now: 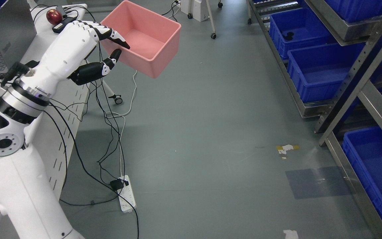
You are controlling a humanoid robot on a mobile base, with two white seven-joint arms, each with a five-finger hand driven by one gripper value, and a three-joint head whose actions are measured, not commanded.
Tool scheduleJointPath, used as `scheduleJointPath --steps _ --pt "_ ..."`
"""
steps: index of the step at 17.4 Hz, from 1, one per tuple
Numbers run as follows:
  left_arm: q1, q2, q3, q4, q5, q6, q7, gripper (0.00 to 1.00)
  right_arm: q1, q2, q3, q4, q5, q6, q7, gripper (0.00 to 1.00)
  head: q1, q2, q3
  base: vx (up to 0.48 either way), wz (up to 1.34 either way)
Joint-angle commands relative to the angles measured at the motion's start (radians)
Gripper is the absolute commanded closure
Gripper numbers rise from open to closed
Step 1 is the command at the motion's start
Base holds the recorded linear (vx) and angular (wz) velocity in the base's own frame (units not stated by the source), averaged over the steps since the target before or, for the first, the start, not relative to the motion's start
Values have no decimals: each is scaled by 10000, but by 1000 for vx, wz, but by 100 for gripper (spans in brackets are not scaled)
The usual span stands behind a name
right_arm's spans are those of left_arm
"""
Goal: Place storage box into left shelf container
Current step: 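Hold the pink box up in the left hand while turning toward the rack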
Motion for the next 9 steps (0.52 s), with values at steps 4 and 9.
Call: scheduleJointPath --steps 4,9 --pt "25 174 -229 -50 59 0 -21 99 0 -175 0 0 77 9 3426 0 0 0 0 335 18" --pt "26 174 -658 -50 120 0 -5 99 0 -175 0 0 77 9 3426 0 0 0 0 331 101"
